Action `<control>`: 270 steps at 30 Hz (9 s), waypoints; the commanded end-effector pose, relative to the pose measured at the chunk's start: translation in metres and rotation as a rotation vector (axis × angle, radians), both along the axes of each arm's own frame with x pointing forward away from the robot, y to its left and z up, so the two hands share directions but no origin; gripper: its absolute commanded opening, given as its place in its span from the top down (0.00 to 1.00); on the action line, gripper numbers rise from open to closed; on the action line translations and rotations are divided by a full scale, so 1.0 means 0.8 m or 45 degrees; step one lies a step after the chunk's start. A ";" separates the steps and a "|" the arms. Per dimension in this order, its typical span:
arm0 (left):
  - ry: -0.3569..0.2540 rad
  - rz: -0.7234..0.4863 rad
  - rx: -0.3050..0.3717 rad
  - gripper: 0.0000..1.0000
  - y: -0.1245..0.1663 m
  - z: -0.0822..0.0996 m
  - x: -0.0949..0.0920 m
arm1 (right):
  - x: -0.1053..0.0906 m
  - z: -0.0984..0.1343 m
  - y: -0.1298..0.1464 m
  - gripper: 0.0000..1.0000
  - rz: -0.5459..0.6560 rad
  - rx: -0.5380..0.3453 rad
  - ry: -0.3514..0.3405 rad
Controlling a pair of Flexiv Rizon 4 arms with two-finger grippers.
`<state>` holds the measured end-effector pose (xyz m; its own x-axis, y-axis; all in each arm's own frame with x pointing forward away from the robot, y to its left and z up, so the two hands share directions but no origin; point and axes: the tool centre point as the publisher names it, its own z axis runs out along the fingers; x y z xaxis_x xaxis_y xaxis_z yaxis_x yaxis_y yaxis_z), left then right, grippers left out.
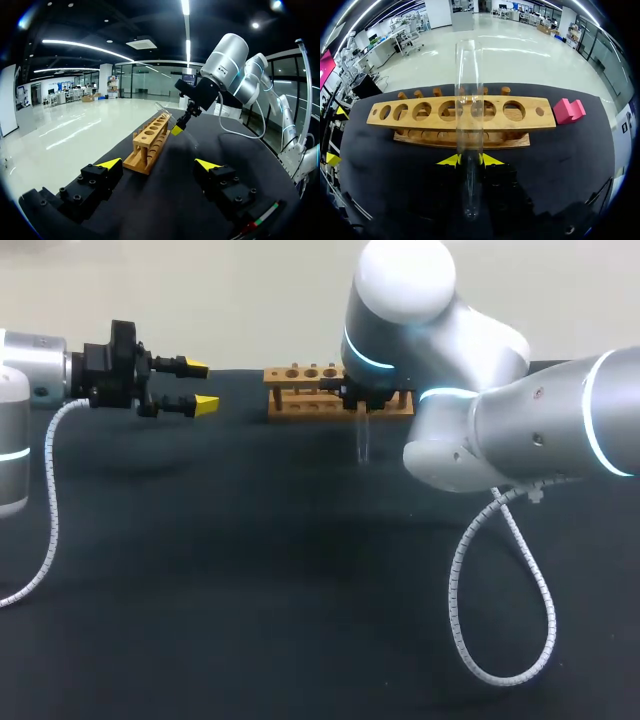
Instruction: Grasp the test tube, adjust it, and insert it.
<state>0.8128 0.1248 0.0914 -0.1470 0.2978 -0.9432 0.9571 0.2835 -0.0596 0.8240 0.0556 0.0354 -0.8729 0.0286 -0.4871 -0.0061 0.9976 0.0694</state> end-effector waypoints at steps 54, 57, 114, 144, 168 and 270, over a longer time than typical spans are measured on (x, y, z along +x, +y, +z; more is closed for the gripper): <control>-0.007 0.004 -0.004 0.00 0.001 -0.001 -0.002 | -0.096 0.124 -0.001 1.00 -0.135 0.107 -0.327; -0.007 0.004 -0.004 0.00 0.001 -0.001 -0.002 | -0.096 0.124 -0.001 1.00 -0.135 0.107 -0.327; -0.007 0.004 -0.004 0.00 0.001 -0.001 -0.002 | -0.093 0.120 0.000 1.00 -0.131 0.084 -0.319; -0.007 0.004 -0.004 0.00 0.001 -0.001 -0.002 | -0.010 0.047 0.007 1.00 0.012 -0.107 -0.251; -0.007 0.004 -0.004 0.00 0.001 -0.001 -0.002 | 0.012 0.015 -0.003 1.00 0.013 -0.072 -0.158; -0.007 0.004 -0.004 0.00 0.001 -0.001 -0.002 | 0.051 0.191 -0.016 1.00 -0.094 -0.031 -1.250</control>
<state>0.8128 0.1248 0.0914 -0.1470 0.2979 -0.9432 0.9571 0.2835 -0.0597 0.8518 0.0426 0.1917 -0.0784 0.0439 -0.9960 0.0345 0.9985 0.0413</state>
